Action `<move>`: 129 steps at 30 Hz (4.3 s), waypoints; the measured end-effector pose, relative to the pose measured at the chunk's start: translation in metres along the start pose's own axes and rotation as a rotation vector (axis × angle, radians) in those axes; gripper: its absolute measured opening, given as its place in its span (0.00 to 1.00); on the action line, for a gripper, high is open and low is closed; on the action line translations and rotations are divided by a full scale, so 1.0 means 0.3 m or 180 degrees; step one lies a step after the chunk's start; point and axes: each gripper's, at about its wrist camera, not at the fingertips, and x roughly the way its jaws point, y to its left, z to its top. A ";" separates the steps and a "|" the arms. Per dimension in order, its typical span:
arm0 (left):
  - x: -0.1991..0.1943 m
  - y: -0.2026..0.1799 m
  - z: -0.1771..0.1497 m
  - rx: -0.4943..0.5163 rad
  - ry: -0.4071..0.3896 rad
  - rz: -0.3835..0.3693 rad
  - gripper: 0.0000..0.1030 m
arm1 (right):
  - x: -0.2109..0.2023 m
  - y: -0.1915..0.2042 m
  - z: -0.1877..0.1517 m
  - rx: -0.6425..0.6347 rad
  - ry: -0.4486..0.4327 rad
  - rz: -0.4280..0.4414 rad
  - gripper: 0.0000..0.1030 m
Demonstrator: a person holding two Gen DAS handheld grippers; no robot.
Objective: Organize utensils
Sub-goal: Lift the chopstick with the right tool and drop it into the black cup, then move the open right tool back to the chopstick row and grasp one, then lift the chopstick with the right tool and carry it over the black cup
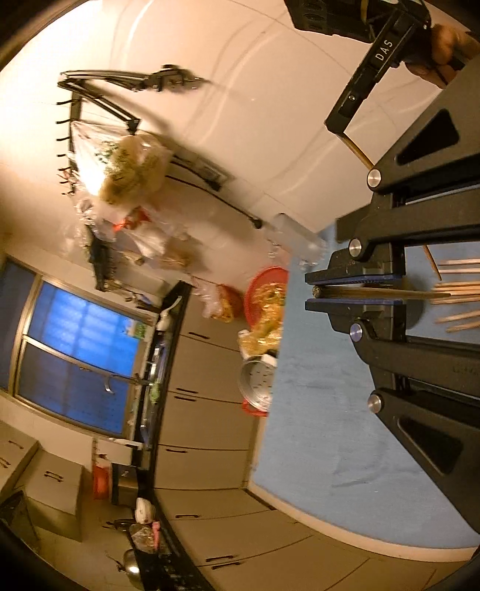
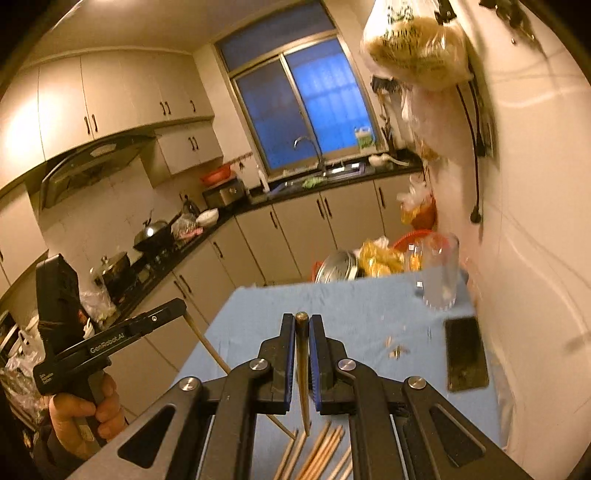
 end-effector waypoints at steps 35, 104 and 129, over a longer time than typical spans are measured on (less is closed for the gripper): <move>0.293 0.062 -0.055 -0.0132 0.0044 0.0222 0.07 | 0.269 -0.152 -0.038 0.0173 0.0075 -0.0212 0.10; 0.400 0.208 -0.728 0.0566 0.1798 0.0626 0.06 | 0.399 -0.391 -0.602 0.0910 0.1541 -0.0420 0.40; 0.430 0.279 -0.668 0.0167 0.1885 0.0577 0.08 | 0.589 -0.294 -0.614 0.0267 0.1903 -0.0867 0.11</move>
